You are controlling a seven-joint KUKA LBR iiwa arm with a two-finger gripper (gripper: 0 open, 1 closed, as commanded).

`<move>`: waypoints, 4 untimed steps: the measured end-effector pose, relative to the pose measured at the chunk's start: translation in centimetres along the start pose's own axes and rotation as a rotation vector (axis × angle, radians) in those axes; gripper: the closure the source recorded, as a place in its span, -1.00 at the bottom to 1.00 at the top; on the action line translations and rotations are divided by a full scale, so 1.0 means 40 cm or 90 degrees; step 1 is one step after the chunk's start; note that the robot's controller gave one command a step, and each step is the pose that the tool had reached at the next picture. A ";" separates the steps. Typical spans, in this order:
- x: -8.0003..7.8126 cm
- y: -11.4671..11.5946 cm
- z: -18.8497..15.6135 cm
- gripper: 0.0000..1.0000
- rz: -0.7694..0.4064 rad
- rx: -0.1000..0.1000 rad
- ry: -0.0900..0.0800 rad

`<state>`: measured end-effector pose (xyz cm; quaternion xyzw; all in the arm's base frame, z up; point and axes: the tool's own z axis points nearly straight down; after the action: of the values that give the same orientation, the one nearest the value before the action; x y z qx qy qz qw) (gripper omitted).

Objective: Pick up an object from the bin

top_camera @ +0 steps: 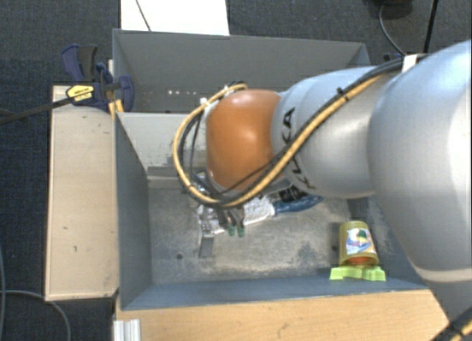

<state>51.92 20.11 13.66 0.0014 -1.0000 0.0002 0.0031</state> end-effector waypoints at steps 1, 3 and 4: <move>-0.005 -0.002 -0.011 -1.00 0.004 -0.001 -0.005; 0.084 -0.103 0.106 1.00 0.054 -0.001 -0.007; 0.085 -0.099 0.105 -1.00 0.056 -0.002 -0.006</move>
Offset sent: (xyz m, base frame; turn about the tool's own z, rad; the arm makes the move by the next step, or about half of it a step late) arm 0.0100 -0.0715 -0.0172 0.1071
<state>48.50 16.13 9.48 -0.0424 -0.9991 -0.0014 -0.0020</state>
